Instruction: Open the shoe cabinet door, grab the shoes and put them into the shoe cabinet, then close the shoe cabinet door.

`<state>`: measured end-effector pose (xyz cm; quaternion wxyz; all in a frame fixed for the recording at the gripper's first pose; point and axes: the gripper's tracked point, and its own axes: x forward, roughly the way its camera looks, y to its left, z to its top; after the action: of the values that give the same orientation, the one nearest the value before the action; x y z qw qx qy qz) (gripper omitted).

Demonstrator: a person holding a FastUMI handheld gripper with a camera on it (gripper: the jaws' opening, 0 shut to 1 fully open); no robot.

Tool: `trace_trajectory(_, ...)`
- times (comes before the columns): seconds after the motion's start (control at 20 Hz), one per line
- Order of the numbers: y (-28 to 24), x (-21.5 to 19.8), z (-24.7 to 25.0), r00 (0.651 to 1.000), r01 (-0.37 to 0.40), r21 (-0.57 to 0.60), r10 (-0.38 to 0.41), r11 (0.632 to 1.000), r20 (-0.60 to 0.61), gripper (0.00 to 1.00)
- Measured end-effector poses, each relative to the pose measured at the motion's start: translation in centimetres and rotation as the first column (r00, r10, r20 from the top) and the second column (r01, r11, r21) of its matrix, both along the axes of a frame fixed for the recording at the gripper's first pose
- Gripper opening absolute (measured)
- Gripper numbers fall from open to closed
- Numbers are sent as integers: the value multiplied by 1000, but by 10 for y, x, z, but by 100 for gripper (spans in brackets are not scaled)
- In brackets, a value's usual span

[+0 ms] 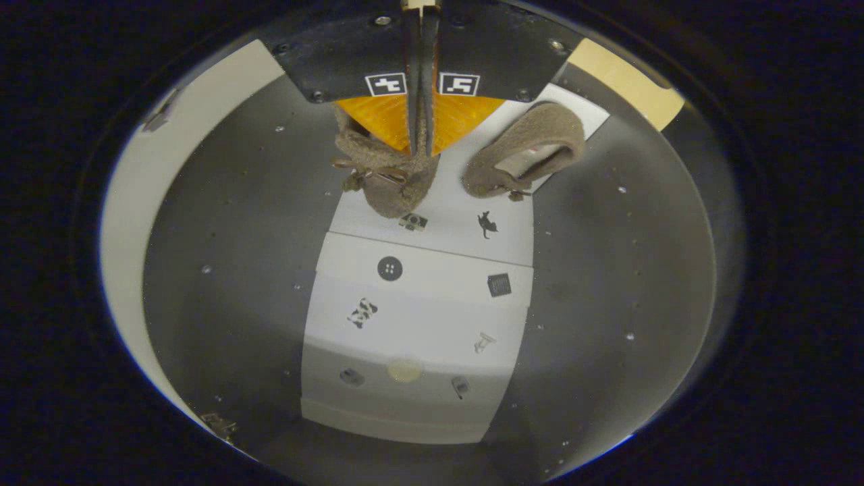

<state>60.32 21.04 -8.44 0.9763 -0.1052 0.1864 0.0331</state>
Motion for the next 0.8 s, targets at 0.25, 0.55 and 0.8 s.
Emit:
trace_trajectory(0.25, -1, 43, -47, 998, 10, -31, -12, 999, -67, 5)
trace_trajectory(0.55, 3, 68, -62, 996, -7, -78, -1, 997, -92, 5)
trace_trajectory(0.8, 5, 84, -67, 990, -88, -187, 66, 978, -124, 5)
